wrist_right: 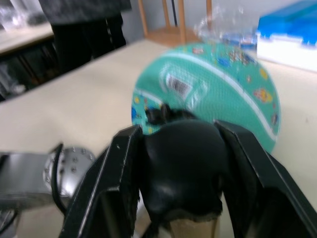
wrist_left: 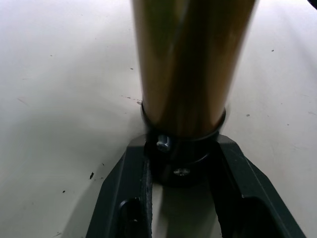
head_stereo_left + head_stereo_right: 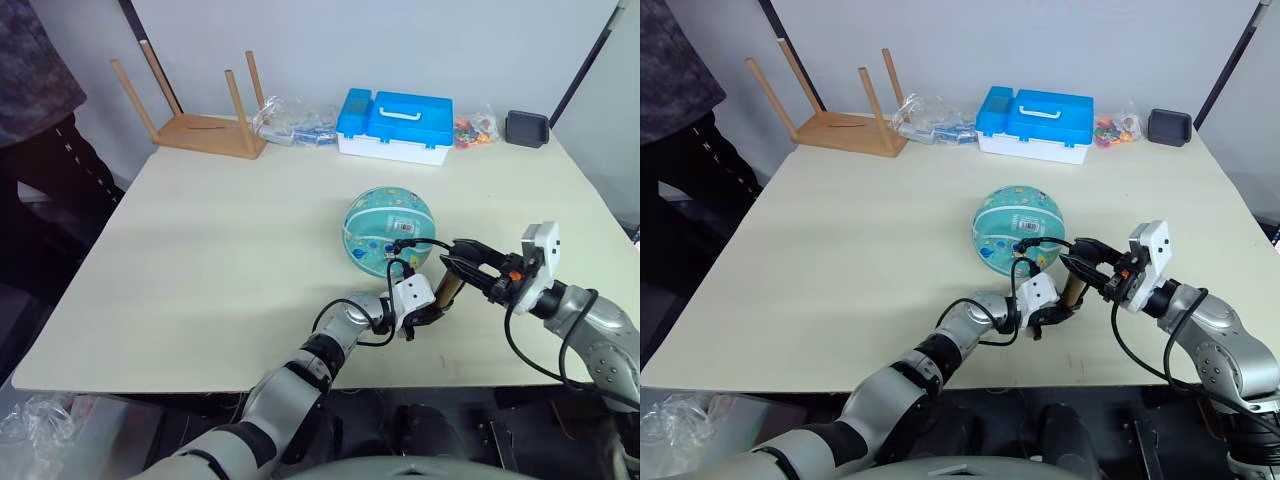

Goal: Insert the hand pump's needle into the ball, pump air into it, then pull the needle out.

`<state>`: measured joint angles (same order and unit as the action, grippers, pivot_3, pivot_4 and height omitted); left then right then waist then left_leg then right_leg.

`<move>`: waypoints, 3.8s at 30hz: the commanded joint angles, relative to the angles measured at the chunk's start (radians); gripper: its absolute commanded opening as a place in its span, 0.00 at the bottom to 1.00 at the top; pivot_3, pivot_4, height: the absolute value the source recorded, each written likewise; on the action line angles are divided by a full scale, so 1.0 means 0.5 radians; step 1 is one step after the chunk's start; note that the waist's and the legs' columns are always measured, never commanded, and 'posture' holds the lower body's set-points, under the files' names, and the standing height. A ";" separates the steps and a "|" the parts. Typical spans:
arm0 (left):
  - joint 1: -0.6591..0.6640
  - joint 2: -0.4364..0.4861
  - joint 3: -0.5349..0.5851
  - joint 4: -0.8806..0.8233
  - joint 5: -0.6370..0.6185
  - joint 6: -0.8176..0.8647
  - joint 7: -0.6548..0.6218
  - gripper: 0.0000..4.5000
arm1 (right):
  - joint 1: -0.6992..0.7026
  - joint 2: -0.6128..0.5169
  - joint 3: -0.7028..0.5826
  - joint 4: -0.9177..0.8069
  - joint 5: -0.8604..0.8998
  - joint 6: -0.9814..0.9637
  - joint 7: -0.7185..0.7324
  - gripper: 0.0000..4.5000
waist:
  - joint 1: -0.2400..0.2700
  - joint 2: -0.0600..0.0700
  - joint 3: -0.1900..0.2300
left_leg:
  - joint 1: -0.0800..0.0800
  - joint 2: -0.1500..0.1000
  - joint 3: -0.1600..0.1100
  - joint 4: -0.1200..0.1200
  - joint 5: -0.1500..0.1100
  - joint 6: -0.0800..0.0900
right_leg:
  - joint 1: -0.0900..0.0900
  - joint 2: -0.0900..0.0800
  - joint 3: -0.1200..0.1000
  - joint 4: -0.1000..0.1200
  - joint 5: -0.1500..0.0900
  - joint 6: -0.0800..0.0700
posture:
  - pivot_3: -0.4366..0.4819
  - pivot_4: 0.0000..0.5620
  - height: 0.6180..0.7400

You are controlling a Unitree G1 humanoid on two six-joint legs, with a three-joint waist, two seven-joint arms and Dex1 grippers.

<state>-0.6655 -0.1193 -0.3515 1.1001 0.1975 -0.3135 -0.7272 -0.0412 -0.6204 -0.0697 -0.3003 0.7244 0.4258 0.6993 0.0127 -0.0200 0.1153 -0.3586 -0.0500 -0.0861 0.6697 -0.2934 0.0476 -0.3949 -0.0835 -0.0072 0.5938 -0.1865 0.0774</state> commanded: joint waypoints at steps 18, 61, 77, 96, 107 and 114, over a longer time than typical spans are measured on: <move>0.057 0.014 -0.026 0.087 0.040 0.039 -0.073 0.24 | -0.464 -0.792 -1.120 -0.404 1.338 0.807 -0.386 0.39 | 0.019 0.023 0.036 | -0.042 -0.010 -0.002 0.002 0.000 0.001 | -0.033 -0.010 -0.001 -0.002 0.007 -0.008 | 0.48 0.27 1.00; 0.078 0.010 -0.029 0.046 0.033 0.066 -0.081 0.24 | -0.521 -0.750 -1.100 -0.395 1.403 0.813 -0.439 0.39 | 0.020 0.025 0.040 | -0.037 -0.010 -0.002 0.003 0.000 0.002 | -0.027 -0.010 -0.001 -0.003 0.006 -0.007 | 0.48 0.27 1.00; 0.096 0.017 -0.038 0.031 0.041 0.059 -0.075 0.24 | 0.070 -0.196 -0.147 -0.151 0.305 0.367 -0.046 0.39 | 0.002 0.001 0.021 | -0.007 -0.005 0.000 0.000 -0.001 0.001 | -0.004 -0.005 0.000 -0.002 0.000 0.000 | 0.48 0.27 1.00; 0.086 0.018 -0.026 0.038 0.040 0.069 -0.063 0.24 | -0.203 -0.289 -0.497 -0.279 0.441 0.398 0.002 0.39 | 0.009 0.022 0.022 | -0.008 -0.006 -0.002 0.000 -0.001 0.001 | -0.004 -0.006 0.000 -0.003 0.004 -0.007 | 0.48 0.27 1.00; 0.071 0.023 -0.020 0.054 0.030 0.066 -0.076 0.24 | -0.624 -0.743 -1.016 -0.305 1.357 0.809 -0.275 0.39 | 0.016 0.029 0.042 | -0.040 -0.011 -0.003 0.003 0.000 0.001 | -0.031 -0.010 -0.002 -0.002 0.006 -0.008 | 0.48 0.27 1.00; 0.070 0.019 -0.022 0.056 0.033 0.063 -0.066 0.24 | -0.318 -0.548 -0.637 -0.283 0.835 0.678 -0.174 0.39 | 0.017 0.019 0.035 | -0.039 -0.010 -0.002 0.003 0.000 0.002 | -0.031 -0.010 -0.001 -0.001 0.006 -0.008 | 0.48 0.27 1.00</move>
<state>-0.6635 -0.1249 -0.3518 1.0694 0.1916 -0.3229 -0.7555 -0.2307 -0.8983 -0.4302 -0.4425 1.2277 0.7802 0.5975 0.0213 -0.0105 0.1327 -0.3775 -0.0549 -0.0867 0.6715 -0.2935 0.0484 -0.4098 -0.0882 -0.0076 0.5933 -0.1833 0.0737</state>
